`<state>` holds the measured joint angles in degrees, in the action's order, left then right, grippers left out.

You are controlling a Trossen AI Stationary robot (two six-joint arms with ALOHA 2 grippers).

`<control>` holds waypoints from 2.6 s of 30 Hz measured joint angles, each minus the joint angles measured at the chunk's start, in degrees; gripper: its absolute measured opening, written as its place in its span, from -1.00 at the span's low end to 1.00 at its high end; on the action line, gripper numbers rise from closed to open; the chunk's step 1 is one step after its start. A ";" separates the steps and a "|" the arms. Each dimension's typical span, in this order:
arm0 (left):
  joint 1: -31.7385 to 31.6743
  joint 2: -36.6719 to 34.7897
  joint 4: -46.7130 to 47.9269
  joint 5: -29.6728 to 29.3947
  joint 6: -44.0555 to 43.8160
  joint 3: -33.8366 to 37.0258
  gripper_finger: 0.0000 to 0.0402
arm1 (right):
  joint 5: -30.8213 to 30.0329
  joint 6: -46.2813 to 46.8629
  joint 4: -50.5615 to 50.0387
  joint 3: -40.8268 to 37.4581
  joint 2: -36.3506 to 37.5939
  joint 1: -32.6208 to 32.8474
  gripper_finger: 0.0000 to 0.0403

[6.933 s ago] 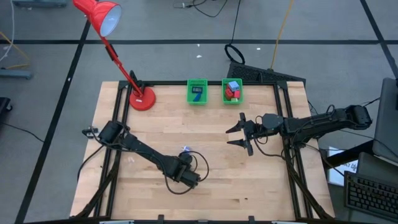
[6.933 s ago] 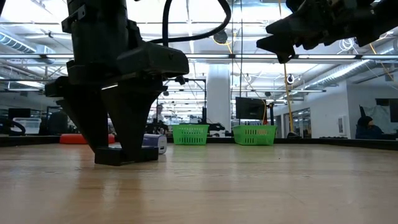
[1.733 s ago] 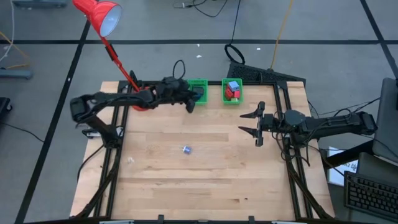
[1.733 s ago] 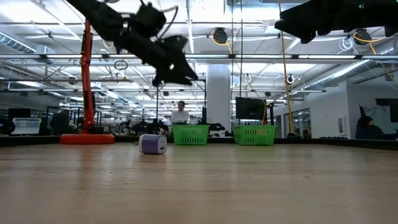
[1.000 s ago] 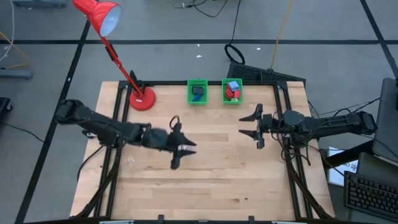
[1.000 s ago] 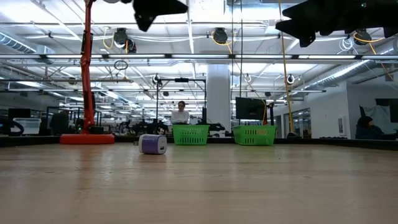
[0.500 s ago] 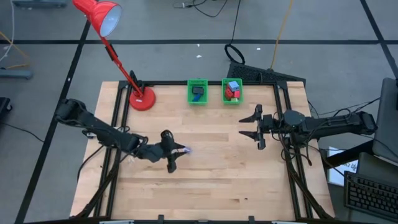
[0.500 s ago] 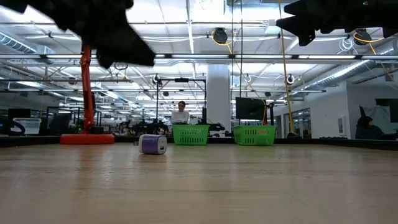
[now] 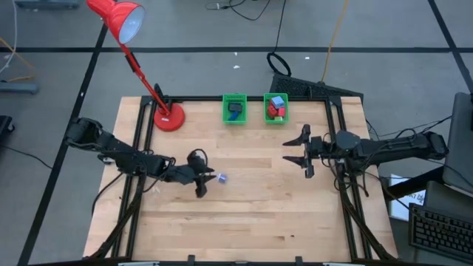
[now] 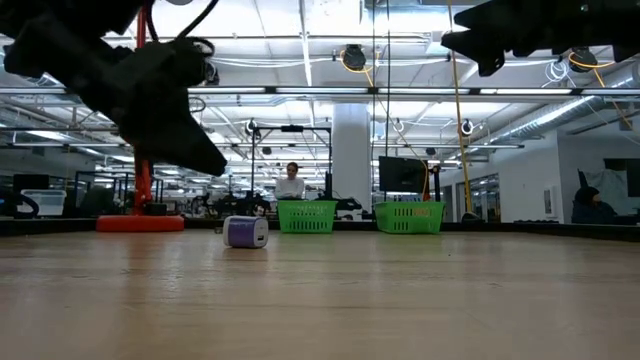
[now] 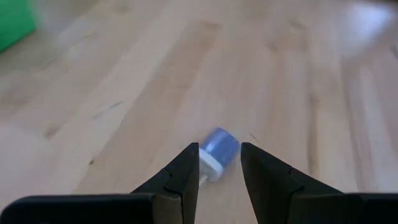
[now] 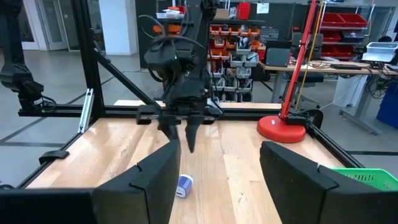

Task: Pick & Place Office items
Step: Put the purple charger adapter into the right green basket

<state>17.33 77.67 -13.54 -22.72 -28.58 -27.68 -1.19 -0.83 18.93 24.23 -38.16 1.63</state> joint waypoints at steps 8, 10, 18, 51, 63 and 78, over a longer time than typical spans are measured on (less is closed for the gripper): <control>-0.63 0.70 -0.29 4.21 10.71 -0.83 -0.22 | 0.00 -0.25 0.16 0.00 -1.00 0.00 0.04; -0.75 1.55 0.07 3.51 10.47 -0.83 -0.08 | 0.00 -0.27 0.19 0.00 -1.00 0.00 0.04; -1.34 9.79 -8.60 6.44 15.55 -0.90 0.39 | -0.02 -0.28 0.64 -0.02 -1.23 0.00 0.04; -6.82 18.82 -12.30 9.36 22.50 -1.92 -0.26 | -0.04 -0.47 2.72 -0.02 -3.88 0.00 0.04; -6.82 18.75 -27.28 9.28 14.12 -1.95 -0.32 | -0.02 -0.95 4.87 -0.02 -9.04 -0.01 0.04; -7.74 18.75 -33.94 19.74 1.32 -8.55 -0.32 | -3.18 -23.30 25.05 -0.04 -29.36 4.01 0.06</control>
<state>9.58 96.42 -47.48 -2.99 -27.26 -36.23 -4.38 -24.13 43.98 24.18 -67.52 5.63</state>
